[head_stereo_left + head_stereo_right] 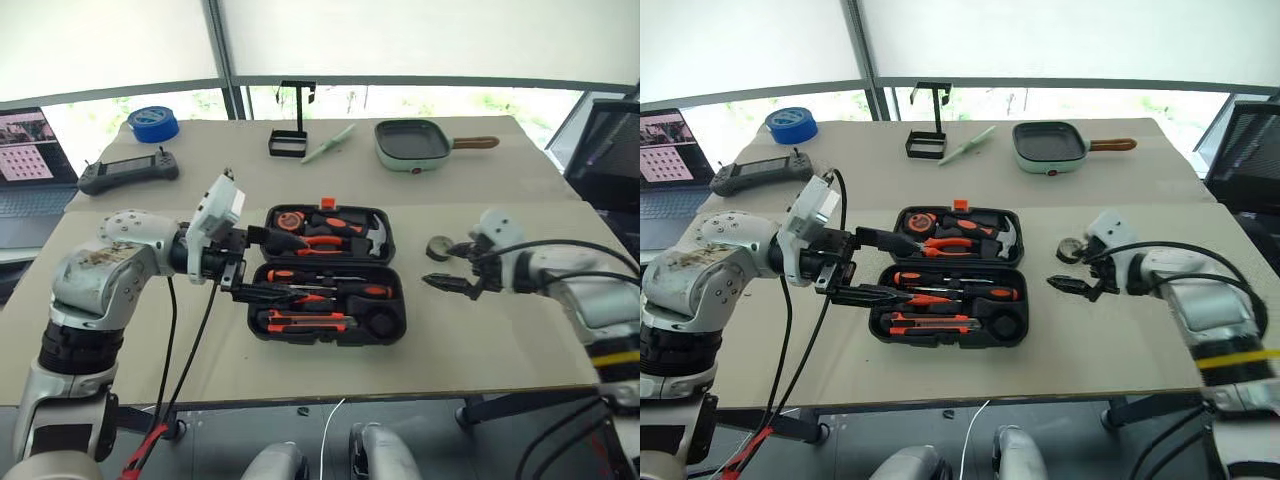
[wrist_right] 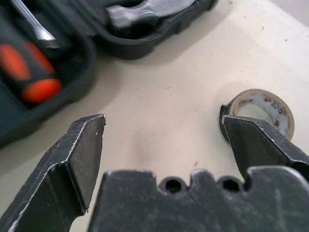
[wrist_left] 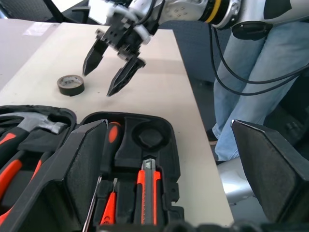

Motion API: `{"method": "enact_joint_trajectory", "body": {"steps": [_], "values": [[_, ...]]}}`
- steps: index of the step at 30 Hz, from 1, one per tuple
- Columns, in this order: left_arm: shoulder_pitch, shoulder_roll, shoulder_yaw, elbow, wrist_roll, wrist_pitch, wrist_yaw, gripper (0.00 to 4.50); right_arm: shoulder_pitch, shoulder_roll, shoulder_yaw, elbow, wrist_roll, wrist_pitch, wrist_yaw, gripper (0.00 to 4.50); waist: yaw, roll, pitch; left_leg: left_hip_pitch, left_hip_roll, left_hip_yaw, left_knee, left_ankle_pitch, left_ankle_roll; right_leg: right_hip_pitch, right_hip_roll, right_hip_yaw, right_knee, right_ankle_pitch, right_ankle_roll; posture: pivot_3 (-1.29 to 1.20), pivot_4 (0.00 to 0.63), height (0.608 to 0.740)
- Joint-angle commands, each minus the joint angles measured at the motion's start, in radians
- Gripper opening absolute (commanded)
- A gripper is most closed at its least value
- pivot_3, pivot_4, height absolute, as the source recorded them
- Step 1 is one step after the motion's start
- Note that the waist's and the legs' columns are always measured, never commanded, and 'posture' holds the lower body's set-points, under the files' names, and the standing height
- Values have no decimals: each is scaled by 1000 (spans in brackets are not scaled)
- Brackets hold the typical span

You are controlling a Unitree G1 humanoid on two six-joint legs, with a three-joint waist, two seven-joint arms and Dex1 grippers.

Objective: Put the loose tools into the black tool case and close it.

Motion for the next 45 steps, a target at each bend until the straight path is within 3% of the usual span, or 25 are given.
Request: {"method": "enact_joint_trajectory", "body": {"steps": [1, 9, 13, 23, 27, 31, 35, 39, 45], "values": [[-1, 14, 13, -30, -5, -23, 23, 4391, -107, 30, 18, 185, -109, -83, -55, 4500, 0, 0, 0, -1, 0, 0, 0, 0, 0, 0, 0, 0, 0, 0, 0, 0, 150, 740], [9, 24, 13, -44, -13, -28, 44, 4391, -235, 109, -14, 454, -160, -148, -64, 4500, -17, 0, 0, -1, 0, 0, 1, 0, 0, -1, 0, -1, 1, 0, 0, 0, 150, 740], [5, 21, 7, -37, -6, -37, 51, 4500, -257, 133, -21, 501, -170, -212, -41, 3519, -24, 0, 0, -1, 0, 0, 1, 0, 0, -1, 0, -1, 1, 0, 0, 0, 150, 740], [2, 18, -15, -24, 6, -62, 48, 4500, -197, 106, -60, 427, -181, -276, -15, 51, -24, 0, 0, -1, 0, 0, 1, 0, -1, -1, 0, -1, 1, 0, 0, 0, 150, 740], [7, 24, -22, -23, 5, -63, 38, 4500, -108, 66, -125, 175, -62, -174, 125, 51, -23, 1, 0, -1, 0, 0, 1, 0, -1, -1, 0, -1, 1, 0, 0, 0, 150, 740], [53, 67, -50, -44, 13, -77, -25, 4500, 111, -71, -133, -361, 174, 61, 378, 51, -21, 5, 1, -3, 0, -1, 2, 0, -1, -2, 0, -1, 2, 0, 0, 0, 150, 740], [90, 93, -92, -32, 68, -158, -69, 4500, 227, -68, -95, -674, 249, 195, 308, 51, -22, 5, 1, -6, 1, -1, 2, 0, -1, -5, 0, -1, 1, 0, -1, 0, 150, 740], [91, 91, -105, -18, 88, -193, -79, 4500, 273, -46, -31, -794, 238, 211, 265, 51, -12, 5, 1, -5, 0, -2, 2, -1, -1, -4, 0, -1, 2, 1, -1, 0, 150, 740], [65, 86, -114, -15, 87, -184, -84, 4500, 257, -56, 96, -727, 80, 143, 208, 51, 2, 4, 1, -5, 0, -1, 2, 0, 0, -5, 0, -1, 1, 1, -1, 0, 150, 740]]}}
